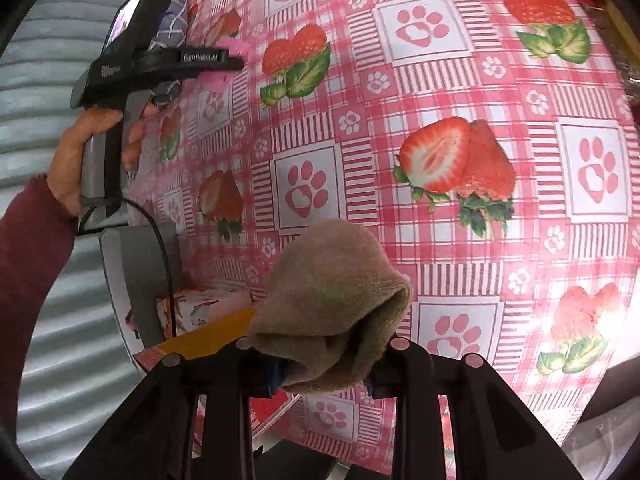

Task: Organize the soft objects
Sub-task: 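Lift the pink sponge and tan sock and carry both toward the white box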

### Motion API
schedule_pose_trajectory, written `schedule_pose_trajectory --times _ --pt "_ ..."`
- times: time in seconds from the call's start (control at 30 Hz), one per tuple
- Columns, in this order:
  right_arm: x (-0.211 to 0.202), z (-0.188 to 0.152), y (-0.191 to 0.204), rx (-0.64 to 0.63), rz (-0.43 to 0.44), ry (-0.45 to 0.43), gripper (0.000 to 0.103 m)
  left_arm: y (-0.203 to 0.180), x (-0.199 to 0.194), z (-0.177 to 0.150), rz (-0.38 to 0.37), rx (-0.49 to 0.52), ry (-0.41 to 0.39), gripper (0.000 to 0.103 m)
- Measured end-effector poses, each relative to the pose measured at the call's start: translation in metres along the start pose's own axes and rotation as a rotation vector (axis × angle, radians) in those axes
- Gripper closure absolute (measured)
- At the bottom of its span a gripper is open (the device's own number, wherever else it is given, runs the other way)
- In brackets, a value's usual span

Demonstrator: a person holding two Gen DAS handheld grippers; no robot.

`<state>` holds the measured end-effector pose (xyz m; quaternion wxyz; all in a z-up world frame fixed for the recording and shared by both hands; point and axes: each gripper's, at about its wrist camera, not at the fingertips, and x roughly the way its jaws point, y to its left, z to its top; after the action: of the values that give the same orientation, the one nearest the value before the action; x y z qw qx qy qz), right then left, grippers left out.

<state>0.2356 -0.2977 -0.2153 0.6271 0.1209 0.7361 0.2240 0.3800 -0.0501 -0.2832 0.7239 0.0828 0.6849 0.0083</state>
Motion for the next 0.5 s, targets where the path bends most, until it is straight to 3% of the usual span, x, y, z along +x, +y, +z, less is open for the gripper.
schedule_pose_trajectory --times 0.2,0.5 --pt "-0.015 -0.012 -0.008 0.048 -0.012 -0.040 0.072 -0.017 -0.046 -0.020 -0.034 -0.011 -0.089 0.045" --pt "-0.039 -0.039 -0.013 0.118 -0.028 -0.108 0.072 -0.067 -0.138 -0.059 -0.132 0.104 -0.217 0.045"
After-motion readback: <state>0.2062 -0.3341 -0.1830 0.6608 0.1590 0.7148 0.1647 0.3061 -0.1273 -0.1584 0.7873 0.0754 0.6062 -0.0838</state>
